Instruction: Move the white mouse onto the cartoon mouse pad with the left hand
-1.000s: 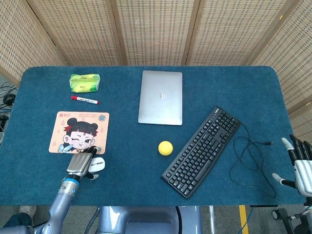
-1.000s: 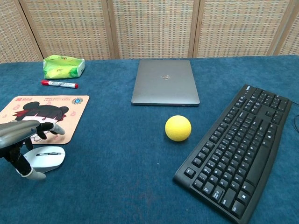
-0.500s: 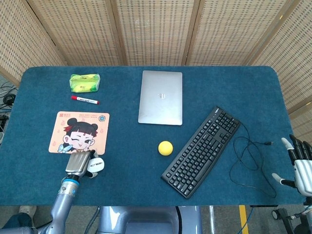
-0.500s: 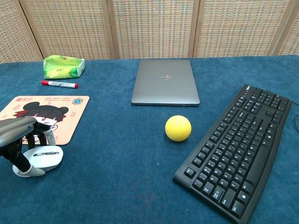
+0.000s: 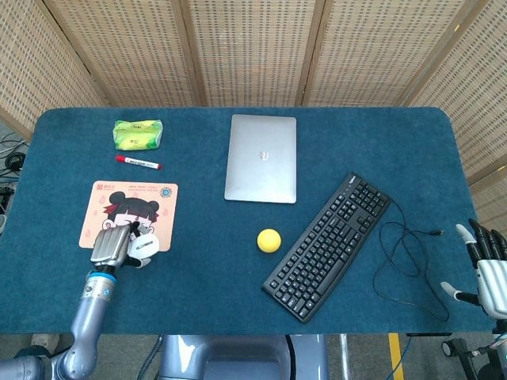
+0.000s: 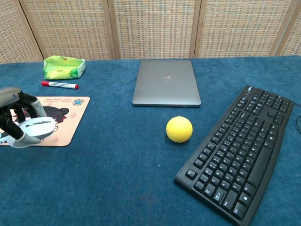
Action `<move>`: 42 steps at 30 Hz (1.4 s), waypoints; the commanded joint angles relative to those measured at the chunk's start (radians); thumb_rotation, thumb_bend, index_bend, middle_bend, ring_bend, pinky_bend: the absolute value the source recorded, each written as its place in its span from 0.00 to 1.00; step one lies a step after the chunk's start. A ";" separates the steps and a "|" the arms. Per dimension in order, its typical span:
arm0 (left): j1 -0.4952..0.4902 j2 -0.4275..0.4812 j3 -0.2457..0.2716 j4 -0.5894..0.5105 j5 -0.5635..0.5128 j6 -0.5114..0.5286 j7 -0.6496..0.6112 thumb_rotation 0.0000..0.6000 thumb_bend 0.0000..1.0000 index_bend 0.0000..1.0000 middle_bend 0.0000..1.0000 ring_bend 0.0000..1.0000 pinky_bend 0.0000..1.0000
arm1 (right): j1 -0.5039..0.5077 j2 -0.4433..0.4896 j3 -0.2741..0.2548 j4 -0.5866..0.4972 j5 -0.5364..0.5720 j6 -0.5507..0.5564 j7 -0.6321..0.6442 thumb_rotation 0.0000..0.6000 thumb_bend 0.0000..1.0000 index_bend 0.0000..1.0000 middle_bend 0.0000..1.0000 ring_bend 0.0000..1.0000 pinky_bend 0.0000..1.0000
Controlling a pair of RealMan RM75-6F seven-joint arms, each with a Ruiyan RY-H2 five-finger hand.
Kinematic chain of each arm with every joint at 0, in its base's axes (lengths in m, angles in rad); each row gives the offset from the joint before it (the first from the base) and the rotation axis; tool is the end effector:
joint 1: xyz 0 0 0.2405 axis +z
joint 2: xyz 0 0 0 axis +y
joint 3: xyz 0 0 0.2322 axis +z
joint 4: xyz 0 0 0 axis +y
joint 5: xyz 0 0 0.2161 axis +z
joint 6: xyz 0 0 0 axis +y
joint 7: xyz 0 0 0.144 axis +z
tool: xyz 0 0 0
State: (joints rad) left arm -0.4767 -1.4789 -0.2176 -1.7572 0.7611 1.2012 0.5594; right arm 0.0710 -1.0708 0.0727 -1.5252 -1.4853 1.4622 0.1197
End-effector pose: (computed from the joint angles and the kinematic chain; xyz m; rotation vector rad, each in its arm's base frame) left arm -0.1974 0.2721 0.0122 -1.4153 -1.2787 -0.6968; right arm -0.3171 -0.1820 0.1697 1.3526 -0.9025 0.8837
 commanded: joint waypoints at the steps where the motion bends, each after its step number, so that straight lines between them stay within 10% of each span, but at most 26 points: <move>1: -0.050 0.037 -0.137 0.045 -0.209 -0.033 -0.039 1.00 0.22 0.50 0.47 0.46 0.53 | 0.001 -0.001 -0.001 0.000 0.000 -0.003 -0.001 1.00 0.00 0.01 0.00 0.00 0.00; 11: -0.171 0.032 -0.311 0.213 -0.692 -0.096 0.014 1.00 0.23 0.50 0.47 0.46 0.53 | 0.009 -0.003 -0.004 0.002 0.003 -0.021 0.001 1.00 0.00 0.01 0.00 0.00 0.00; 23: -0.314 -0.027 -0.364 0.388 -0.992 -0.070 0.163 1.00 0.26 0.50 0.47 0.46 0.53 | 0.019 -0.006 -0.007 0.008 0.008 -0.046 0.013 1.00 0.00 0.01 0.00 0.00 0.00; 42: -0.381 -0.182 -0.397 0.582 -1.014 0.022 0.244 1.00 0.25 0.50 0.47 0.46 0.53 | 0.027 0.002 -0.005 0.018 0.018 -0.065 0.066 1.00 0.00 0.01 0.00 0.00 0.00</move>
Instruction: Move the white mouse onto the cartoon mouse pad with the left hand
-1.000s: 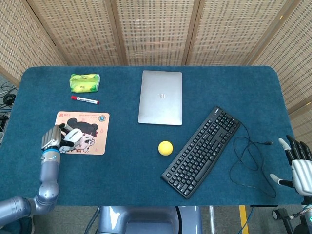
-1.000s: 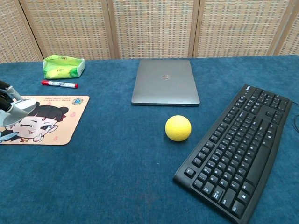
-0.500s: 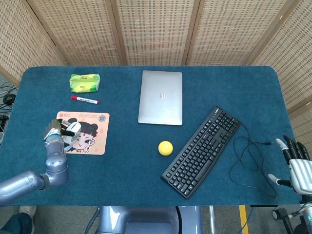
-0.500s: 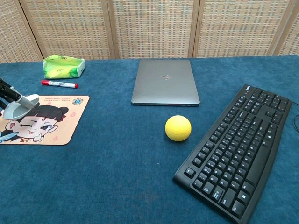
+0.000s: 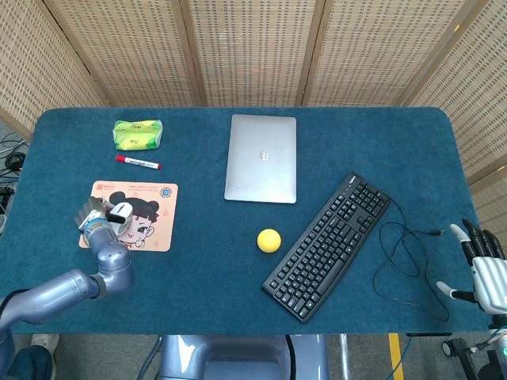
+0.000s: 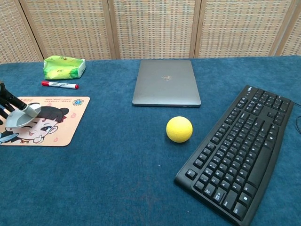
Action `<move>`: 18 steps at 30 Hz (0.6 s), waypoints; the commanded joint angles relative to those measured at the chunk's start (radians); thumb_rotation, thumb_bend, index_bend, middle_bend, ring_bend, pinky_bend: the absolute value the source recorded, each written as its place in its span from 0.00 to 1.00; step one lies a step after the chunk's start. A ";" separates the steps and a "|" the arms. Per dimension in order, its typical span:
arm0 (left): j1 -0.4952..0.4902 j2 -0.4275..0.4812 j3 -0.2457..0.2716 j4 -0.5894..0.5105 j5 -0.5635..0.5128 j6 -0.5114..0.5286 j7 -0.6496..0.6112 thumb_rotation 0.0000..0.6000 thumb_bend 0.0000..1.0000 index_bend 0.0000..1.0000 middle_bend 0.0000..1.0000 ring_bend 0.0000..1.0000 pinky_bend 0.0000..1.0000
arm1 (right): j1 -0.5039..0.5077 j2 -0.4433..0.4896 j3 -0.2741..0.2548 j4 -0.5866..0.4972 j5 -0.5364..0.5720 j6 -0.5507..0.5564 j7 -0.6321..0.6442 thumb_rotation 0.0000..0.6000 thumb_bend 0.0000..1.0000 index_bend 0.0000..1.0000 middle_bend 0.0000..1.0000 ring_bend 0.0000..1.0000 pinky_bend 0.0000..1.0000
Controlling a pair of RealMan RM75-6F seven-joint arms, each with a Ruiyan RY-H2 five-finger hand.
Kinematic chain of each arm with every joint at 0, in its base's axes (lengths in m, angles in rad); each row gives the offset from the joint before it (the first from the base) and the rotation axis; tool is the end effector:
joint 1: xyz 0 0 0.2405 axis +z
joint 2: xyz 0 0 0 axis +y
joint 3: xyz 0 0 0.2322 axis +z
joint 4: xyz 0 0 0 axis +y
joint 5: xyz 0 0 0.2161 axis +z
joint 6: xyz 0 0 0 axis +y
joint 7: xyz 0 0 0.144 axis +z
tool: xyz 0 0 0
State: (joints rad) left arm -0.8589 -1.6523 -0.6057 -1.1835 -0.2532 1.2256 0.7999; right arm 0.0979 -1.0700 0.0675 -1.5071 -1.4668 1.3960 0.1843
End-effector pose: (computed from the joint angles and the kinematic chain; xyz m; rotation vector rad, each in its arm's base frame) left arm -0.2226 0.3858 0.0240 -0.6701 -1.6429 -0.3699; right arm -0.3233 -0.1894 0.1650 1.3606 -0.9830 0.8829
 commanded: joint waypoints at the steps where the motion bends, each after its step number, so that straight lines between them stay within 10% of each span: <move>1: 0.002 -0.014 -0.016 0.013 0.000 -0.006 0.003 1.00 0.24 0.50 0.46 0.46 0.53 | -0.001 0.001 0.000 -0.001 -0.001 0.002 0.002 1.00 0.00 0.01 0.00 0.00 0.00; 10: 0.010 -0.033 -0.046 0.003 0.047 0.000 -0.014 1.00 0.12 0.05 0.01 0.15 0.41 | 0.000 0.004 0.003 0.002 0.009 -0.002 0.014 1.00 0.00 0.01 0.00 0.00 0.00; 18: 0.058 0.028 -0.073 -0.125 0.144 -0.016 -0.076 1.00 0.08 0.00 0.00 0.00 0.25 | 0.000 0.004 0.000 0.002 0.002 -0.001 0.015 1.00 0.00 0.01 0.00 0.00 0.00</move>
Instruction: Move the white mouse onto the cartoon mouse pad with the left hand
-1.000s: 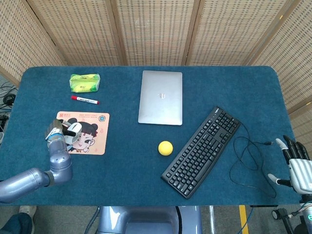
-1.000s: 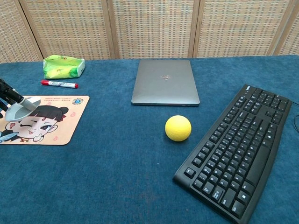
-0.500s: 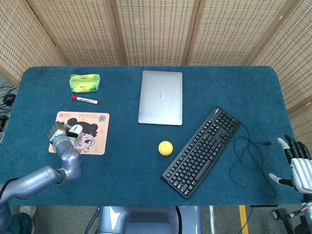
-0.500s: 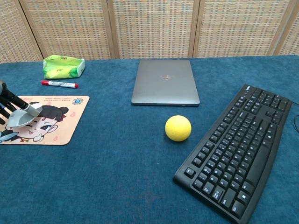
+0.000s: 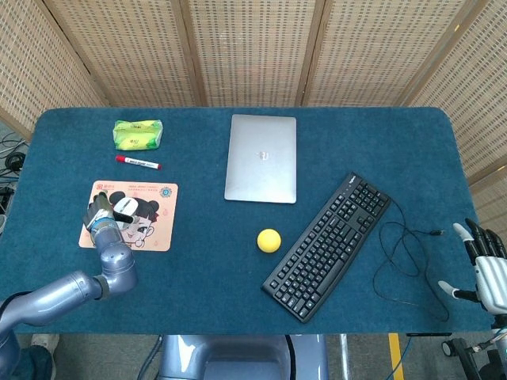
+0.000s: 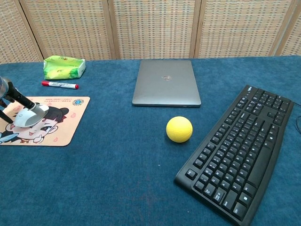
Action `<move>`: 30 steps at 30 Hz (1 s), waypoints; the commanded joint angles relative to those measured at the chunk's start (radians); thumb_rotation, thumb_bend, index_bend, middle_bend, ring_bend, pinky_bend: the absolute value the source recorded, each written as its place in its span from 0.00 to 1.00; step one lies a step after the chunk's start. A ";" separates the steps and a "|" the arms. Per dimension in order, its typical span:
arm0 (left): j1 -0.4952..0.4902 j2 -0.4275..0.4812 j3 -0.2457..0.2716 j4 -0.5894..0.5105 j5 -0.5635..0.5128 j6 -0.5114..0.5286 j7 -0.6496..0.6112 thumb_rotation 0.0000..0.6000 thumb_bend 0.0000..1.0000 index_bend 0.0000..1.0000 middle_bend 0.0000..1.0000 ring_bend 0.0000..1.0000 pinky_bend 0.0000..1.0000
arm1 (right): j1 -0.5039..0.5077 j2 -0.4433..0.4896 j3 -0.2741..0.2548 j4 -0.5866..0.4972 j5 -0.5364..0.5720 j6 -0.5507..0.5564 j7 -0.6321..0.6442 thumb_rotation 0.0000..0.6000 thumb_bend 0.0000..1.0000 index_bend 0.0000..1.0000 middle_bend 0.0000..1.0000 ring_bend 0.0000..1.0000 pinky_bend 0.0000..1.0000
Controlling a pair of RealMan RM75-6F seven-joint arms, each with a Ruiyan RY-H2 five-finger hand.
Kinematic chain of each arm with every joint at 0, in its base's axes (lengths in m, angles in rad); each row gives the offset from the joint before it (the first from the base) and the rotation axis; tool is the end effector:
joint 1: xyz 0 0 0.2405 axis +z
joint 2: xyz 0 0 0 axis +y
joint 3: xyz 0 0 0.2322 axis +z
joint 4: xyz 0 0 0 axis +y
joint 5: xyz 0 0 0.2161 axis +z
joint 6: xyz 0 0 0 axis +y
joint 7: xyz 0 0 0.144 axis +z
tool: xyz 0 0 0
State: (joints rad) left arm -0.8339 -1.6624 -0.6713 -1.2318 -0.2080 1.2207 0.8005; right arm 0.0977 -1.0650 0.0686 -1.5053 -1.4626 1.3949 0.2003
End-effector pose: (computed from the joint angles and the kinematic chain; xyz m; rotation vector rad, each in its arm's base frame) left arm -0.2081 0.3878 0.0216 -0.6831 -1.6842 -0.4328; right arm -0.3246 -0.1896 0.1672 1.3515 -0.9910 0.8885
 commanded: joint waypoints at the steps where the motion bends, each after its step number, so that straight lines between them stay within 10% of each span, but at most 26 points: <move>1: 0.048 0.051 -0.002 -0.104 0.141 -0.016 -0.105 1.00 0.08 0.00 0.00 0.00 0.22 | 0.000 -0.001 -0.002 0.000 -0.003 0.001 -0.002 1.00 0.00 0.01 0.00 0.00 0.00; 8: 0.224 0.230 0.044 -0.339 0.526 -0.128 -0.357 1.00 0.04 0.00 0.00 0.00 0.10 | 0.000 -0.004 -0.005 -0.005 -0.007 0.002 -0.015 1.00 0.00 0.01 0.00 0.00 0.00; 12: 0.370 0.351 0.117 -0.417 0.916 -0.217 -0.578 1.00 0.01 0.00 0.00 0.00 0.03 | 0.000 -0.007 -0.006 -0.008 -0.011 0.007 -0.031 1.00 0.00 0.01 0.00 0.00 0.00; 16: 0.487 0.376 0.235 -0.353 1.283 -0.048 -0.657 1.00 0.00 0.00 0.00 0.00 0.00 | -0.002 -0.011 -0.007 -0.015 -0.015 0.017 -0.055 1.00 0.00 0.01 0.00 0.00 0.00; 30: 0.679 0.460 0.529 -0.398 1.653 0.196 -0.799 1.00 0.00 0.00 0.00 0.00 0.00 | -0.018 -0.021 -0.001 -0.025 -0.033 0.074 -0.097 1.00 0.00 0.01 0.00 0.00 0.00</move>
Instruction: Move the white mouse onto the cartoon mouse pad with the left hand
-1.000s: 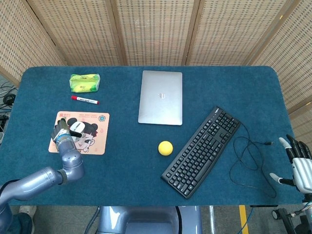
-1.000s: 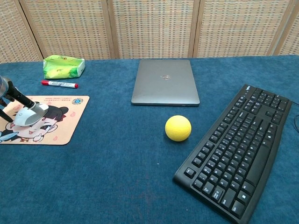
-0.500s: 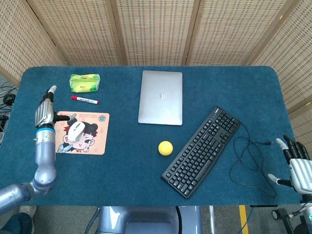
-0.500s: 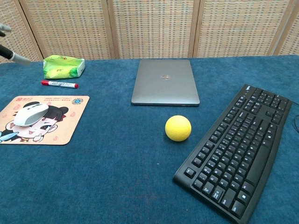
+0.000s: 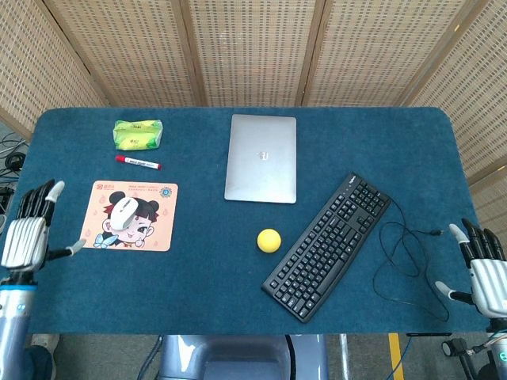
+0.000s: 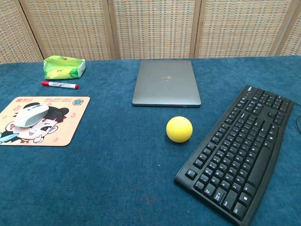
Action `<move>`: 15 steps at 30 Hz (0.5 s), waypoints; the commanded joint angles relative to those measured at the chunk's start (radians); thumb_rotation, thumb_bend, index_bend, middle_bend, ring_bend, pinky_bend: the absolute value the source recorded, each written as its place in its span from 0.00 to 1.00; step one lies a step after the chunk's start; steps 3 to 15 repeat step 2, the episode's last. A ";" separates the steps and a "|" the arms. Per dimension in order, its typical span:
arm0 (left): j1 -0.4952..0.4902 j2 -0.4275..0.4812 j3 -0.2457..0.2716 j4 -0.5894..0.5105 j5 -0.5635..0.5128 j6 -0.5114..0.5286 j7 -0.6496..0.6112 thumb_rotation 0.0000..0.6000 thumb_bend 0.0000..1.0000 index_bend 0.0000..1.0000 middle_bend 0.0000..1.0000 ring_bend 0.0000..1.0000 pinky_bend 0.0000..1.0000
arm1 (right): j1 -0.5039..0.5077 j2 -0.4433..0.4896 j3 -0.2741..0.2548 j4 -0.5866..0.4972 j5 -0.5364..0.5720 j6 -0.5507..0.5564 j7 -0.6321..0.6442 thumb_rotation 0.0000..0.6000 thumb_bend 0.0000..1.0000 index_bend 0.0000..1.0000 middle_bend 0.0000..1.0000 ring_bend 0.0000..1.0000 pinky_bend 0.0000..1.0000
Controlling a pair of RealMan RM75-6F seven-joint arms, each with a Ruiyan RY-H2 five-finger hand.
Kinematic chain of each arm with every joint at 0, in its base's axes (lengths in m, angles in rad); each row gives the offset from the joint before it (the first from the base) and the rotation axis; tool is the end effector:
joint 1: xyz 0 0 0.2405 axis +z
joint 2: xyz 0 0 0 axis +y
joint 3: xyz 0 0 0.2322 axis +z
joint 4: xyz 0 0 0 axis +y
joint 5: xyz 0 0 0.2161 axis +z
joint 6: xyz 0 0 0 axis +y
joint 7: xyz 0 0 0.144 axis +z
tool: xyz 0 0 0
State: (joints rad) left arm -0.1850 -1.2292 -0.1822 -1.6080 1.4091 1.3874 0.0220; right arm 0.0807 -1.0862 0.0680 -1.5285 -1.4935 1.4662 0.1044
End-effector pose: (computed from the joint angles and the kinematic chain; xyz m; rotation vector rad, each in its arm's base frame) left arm -0.2648 0.2342 0.1215 -1.3224 -0.9418 -1.0348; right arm -0.3127 -0.1839 0.1635 1.3667 -0.8977 0.8956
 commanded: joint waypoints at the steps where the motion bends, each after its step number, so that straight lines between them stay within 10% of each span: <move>1: 0.035 0.032 0.051 -0.028 0.040 0.030 -0.012 1.00 0.00 0.00 0.00 0.00 0.00 | -0.002 0.000 -0.001 -0.002 -0.004 0.005 -0.003 1.00 0.00 0.01 0.00 0.00 0.00; 15: 0.039 0.039 0.061 -0.035 0.045 0.030 -0.001 1.00 0.00 0.00 0.00 0.00 0.00 | -0.003 0.001 -0.001 -0.003 -0.006 0.007 -0.004 1.00 0.00 0.01 0.00 0.00 0.00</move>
